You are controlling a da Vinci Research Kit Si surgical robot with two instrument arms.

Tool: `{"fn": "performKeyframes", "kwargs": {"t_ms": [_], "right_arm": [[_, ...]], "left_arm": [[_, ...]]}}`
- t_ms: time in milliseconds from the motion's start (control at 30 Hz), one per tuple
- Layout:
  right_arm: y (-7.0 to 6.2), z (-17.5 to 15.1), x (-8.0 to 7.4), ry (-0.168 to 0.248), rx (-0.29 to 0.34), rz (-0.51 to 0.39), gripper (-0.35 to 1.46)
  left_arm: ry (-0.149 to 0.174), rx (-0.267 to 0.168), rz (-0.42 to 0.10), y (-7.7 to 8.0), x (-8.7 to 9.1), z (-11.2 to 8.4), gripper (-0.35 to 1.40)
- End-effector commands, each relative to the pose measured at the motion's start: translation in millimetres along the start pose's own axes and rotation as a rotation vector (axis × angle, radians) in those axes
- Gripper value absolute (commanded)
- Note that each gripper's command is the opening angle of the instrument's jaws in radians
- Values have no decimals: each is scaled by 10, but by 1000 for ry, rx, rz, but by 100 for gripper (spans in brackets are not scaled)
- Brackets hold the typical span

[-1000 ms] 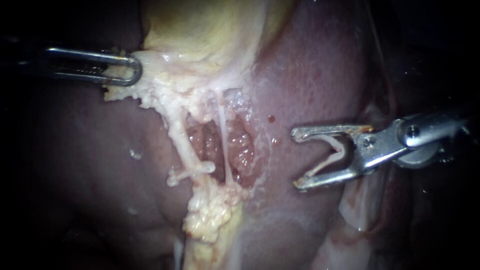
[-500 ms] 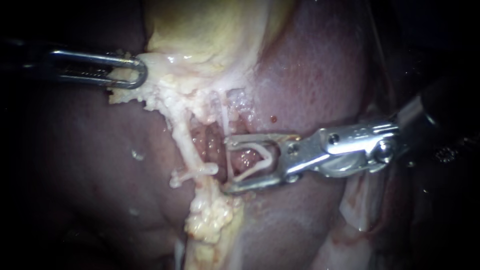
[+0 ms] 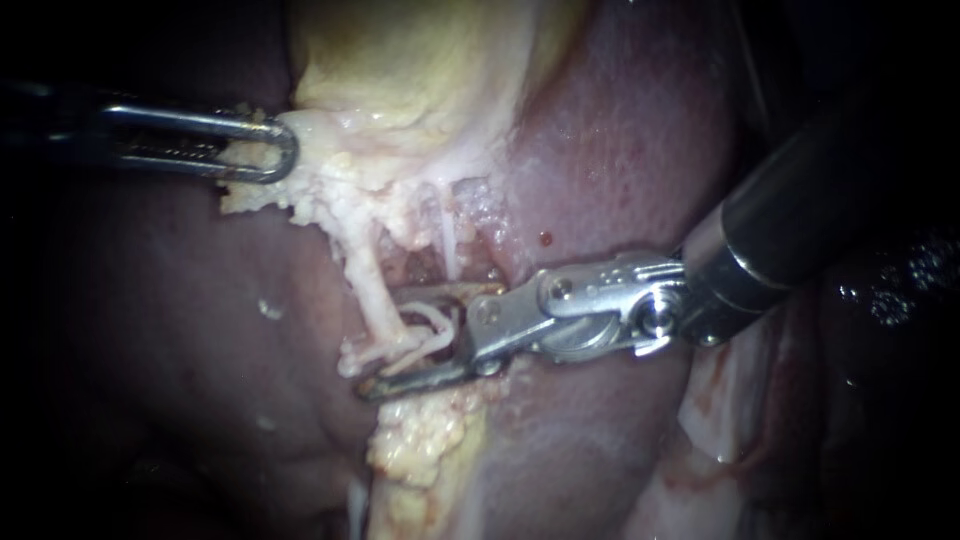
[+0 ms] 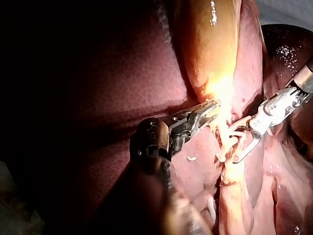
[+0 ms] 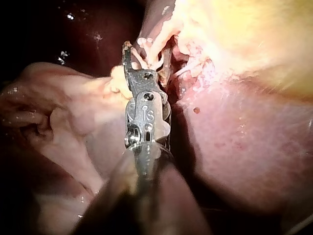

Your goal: Clipping second clip left tube

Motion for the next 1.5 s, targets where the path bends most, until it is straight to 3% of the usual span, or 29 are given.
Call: {"fn": "performKeyframes", "kwargs": {"t_ms": [33,100,267,433,533,867,1033,1400,1500], "right_arm": [[0,1,0,0,11,6,49],[0,3,-1,20,44,17,49],[6,8,1,138,148,79,47],[11,18,5,177,183,109,47],[8,20,8,198,204,114,47],[-26,17,18,189,284,110,42],[-27,17,18,186,296,124,33],[-28,13,17,178,305,219,-35],[-29,11,15,175,312,254,-35]], "left_arm": [[-1,-1,1,0,0,0,-35],[-1,-1,1,1,0,1,-35],[-2,-3,1,1,-1,2,-35],[-2,-2,1,1,-1,3,-35],[-2,-2,1,1,-1,2,-35],[-2,-3,1,1,-1,2,-35],[-2,-3,1,1,-1,2,-35],[-2,-3,2,0,-1,2,-35],[-2,-3,2,0,-1,2,-35]]}}
